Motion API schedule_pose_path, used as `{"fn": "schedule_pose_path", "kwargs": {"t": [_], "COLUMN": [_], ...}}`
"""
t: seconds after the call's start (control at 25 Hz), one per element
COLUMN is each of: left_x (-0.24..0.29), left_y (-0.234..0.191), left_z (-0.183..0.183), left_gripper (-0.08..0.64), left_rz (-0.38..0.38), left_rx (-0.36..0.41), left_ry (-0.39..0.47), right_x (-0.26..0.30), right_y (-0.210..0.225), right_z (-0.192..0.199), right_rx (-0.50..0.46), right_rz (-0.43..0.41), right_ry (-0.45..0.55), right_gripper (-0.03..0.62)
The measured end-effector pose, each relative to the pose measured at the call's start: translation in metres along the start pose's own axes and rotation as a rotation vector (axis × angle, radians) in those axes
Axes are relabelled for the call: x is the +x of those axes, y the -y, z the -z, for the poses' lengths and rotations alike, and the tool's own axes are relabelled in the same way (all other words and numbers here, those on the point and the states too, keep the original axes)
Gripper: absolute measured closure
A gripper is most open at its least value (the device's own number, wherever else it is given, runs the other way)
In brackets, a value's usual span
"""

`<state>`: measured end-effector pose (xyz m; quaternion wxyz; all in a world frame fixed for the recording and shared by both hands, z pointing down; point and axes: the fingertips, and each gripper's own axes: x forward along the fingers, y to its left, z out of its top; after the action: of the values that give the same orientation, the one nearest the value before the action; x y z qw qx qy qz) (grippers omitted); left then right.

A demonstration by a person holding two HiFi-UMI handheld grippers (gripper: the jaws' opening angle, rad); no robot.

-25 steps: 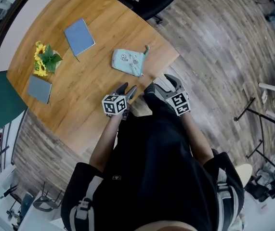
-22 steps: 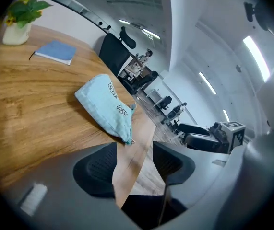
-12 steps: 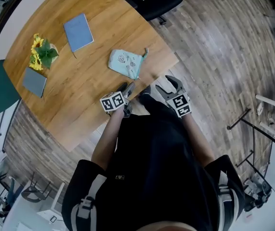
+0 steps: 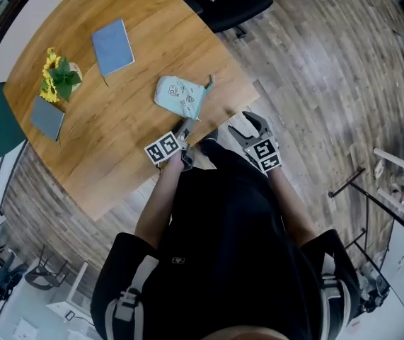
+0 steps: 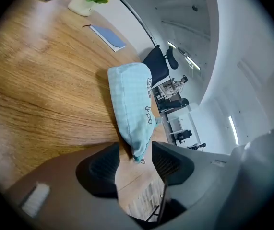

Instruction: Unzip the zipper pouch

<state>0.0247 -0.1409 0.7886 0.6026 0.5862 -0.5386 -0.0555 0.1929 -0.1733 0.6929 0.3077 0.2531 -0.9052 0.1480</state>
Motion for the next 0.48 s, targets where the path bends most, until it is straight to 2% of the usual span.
{"fn": "schedule_pose_path", "kwargs": {"t": [0.2,0.48], "left_x": [0.005,0.012], "left_y": [0.001,0.006], "left_z": [-0.004,-0.008], "left_gripper": [0.354,0.365], "left_rz": [-0.016,-0.011], "left_rx": [-0.027,-0.026], "left_ry": [0.03,0.036], "right_x": [0.001,0.0], "right_y": [0.008,0.015], "right_z": [0.004,0.009], "right_rx": [0.004,0.009], "right_rz": [-0.017,-0.027], "right_ry": [-0.004,-0.006], "right_gripper": [0.327,0.327]}}
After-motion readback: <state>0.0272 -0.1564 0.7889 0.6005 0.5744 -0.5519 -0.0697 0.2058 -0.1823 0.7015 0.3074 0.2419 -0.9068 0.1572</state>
